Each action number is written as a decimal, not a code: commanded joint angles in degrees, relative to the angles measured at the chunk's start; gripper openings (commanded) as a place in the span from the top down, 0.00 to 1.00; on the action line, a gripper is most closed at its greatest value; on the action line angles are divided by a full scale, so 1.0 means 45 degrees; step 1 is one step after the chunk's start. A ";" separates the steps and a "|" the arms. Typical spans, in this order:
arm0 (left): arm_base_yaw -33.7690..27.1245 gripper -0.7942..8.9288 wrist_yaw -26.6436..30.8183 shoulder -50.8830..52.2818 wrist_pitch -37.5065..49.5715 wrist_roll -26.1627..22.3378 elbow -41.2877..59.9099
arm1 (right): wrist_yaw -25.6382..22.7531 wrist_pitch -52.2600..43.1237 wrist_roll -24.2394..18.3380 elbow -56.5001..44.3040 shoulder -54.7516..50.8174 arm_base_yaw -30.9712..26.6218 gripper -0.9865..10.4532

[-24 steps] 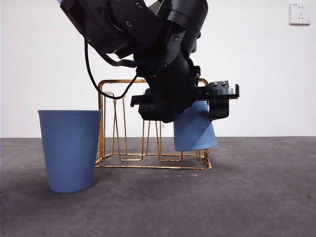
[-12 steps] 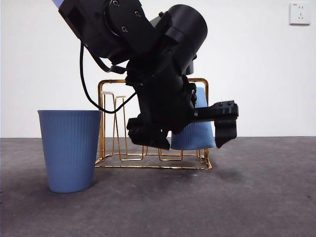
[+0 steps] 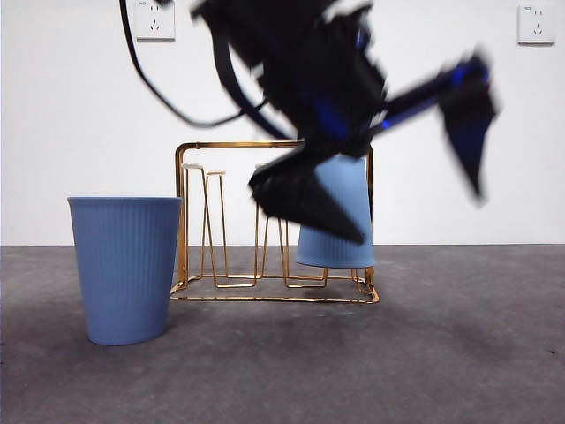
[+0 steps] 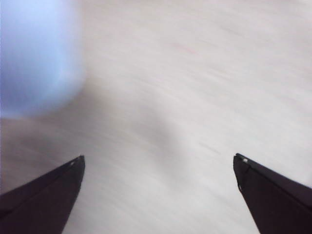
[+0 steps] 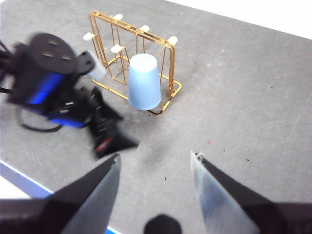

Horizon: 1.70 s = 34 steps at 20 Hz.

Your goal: Pick up cup 1,put cup 1 in the cup rack,pick up cup 2,put cup 2 in the cup rack

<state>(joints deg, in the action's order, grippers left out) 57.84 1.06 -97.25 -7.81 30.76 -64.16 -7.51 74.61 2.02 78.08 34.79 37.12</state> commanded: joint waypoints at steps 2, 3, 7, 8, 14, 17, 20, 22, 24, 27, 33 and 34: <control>0.0763 0.37 -0.0763 0.1904 -0.0636 0.0024 0.0044 | 0.0068 -0.0665 0.0607 -0.0097 0.0398 0.0010 0.70; 0.0928 0.37 -0.0695 0.2773 -0.0952 -0.0238 0.0044 | 0.0325 -0.0942 0.0767 -0.0097 0.0656 0.0010 0.69; 0.1171 0.37 0.1015 0.6839 -0.2939 -0.1146 0.0044 | 0.2463 -0.2584 0.1010 -0.0097 0.2399 0.0010 0.69; 0.1171 0.37 0.1579 0.7878 -0.3623 -0.1307 0.0044 | 0.2948 -0.3128 0.1166 -0.0097 0.2977 0.0010 0.69; 0.1171 0.37 0.4823 1.2828 -0.8072 -0.1384 0.0044 | 0.5790 -0.6489 0.2030 -0.0097 0.7694 0.0015 0.63; 0.1171 0.37 0.5634 1.4328 -0.9277 -0.1205 0.0044 | 0.6144 -0.7820 0.2735 -0.0097 1.0248 0.0427 0.52; 0.1171 0.37 0.6130 1.4926 -1.0083 -0.1205 0.0044 | 0.6135 -0.9112 0.3249 -0.0097 1.2206 0.0889 0.52; 0.1171 0.37 0.6188 1.4955 -1.0501 -0.1224 0.0044 | 0.5829 -1.0069 0.3653 -0.0097 1.3357 0.1394 0.52; 0.1171 0.37 0.6445 1.4838 -1.0666 -0.1234 0.0049 | 0.5246 -1.0642 0.3886 -0.0097 1.4192 0.1739 0.52; 0.1171 0.37 0.6441 1.4761 -1.0438 -0.1481 0.0049 | 0.4833 -1.1040 0.4104 -0.0073 1.5159 0.2021 0.52; 0.1171 0.37 0.6441 1.4751 -1.0394 -0.1564 0.0049 | 0.4303 -1.1346 0.4376 0.0408 1.6330 0.2093 0.54; 0.1171 0.37 0.6441 1.4741 -1.0394 -0.1564 0.0049 | 0.4284 -1.1332 0.4478 0.0583 1.6495 0.2108 0.57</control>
<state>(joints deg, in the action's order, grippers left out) 63.07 29.82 -30.98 -55.20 24.45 -64.16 11.92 24.03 21.43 80.31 108.40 46.39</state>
